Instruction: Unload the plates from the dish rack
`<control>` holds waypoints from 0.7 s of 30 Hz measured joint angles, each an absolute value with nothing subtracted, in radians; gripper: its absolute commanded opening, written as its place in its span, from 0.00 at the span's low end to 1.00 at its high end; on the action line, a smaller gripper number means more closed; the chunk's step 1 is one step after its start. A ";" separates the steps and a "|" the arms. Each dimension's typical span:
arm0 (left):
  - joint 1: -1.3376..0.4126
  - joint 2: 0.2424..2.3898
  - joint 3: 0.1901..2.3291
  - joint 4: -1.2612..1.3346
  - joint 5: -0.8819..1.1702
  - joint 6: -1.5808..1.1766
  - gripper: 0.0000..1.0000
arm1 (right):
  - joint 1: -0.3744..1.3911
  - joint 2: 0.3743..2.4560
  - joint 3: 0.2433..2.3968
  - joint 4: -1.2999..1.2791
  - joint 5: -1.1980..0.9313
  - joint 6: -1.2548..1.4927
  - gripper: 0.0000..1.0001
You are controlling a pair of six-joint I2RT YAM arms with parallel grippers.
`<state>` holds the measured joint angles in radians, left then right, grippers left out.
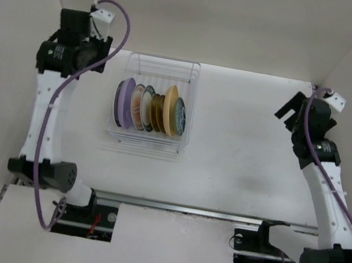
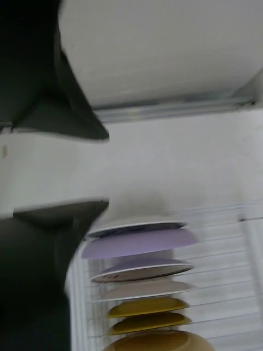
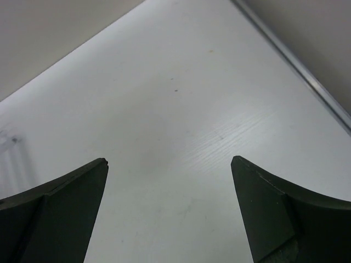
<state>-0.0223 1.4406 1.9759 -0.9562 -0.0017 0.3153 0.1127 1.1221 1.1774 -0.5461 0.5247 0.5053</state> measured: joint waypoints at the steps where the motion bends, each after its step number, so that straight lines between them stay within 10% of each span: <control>1: -0.022 1.478 1.963 -0.976 -0.005 0.295 0.27 | 0.113 1.104 1.161 -0.522 0.466 0.472 1.00; 21: -0.044 1.733 1.865 -1.079 0.143 0.115 0.21 | 0.120 1.080 1.071 -0.437 0.231 0.331 1.00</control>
<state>-0.0437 1.7332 1.8648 -1.0794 0.1432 0.1154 0.1196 1.0798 1.0714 -0.4374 0.2306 0.3313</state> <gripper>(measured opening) 0.210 1.000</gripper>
